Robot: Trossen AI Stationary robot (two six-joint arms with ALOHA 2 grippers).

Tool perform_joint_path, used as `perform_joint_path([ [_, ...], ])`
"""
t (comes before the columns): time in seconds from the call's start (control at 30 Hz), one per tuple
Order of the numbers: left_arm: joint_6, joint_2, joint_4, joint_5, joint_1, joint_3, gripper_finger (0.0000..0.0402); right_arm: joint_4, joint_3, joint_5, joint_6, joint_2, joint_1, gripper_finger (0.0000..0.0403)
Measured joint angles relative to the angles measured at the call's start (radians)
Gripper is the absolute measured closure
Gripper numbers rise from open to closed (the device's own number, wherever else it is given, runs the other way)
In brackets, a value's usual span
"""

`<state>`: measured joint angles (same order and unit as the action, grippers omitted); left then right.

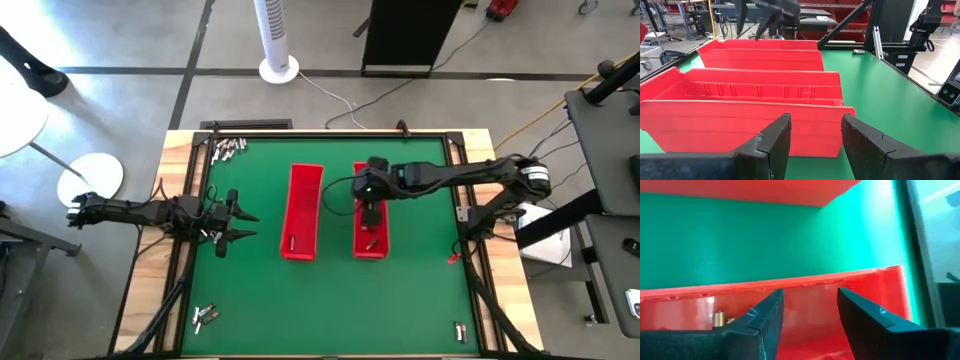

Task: Sort batteries
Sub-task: Put the black battery into the right red bin

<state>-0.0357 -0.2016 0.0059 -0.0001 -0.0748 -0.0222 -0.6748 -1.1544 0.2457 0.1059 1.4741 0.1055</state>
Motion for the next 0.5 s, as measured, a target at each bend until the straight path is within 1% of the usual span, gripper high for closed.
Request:
perform_joint_path([
  [0.2,0.000,0.000,0.000,0.000,0.000,0.000,0.0247,0.006,0.002,0.002,0.015,-0.053,0.000,0.0224],
  [0.33,0.000,0.000,0.000,0.000,0.000,0.000,0.0247,0.012,-0.005,0.013,0.088,-0.059,0.000,0.0229],
  [0.4,0.000,0.000,0.000,0.000,0.000,0.000,0.0247,0.021,-0.023,0.069,0.121,-0.059,0.000,0.0231],
  [0.5,0.000,0.000,0.000,0.000,0.000,0.000,0.0247,0.031,-0.067,0.269,0.134,-0.059,-0.001,0.0229],
])
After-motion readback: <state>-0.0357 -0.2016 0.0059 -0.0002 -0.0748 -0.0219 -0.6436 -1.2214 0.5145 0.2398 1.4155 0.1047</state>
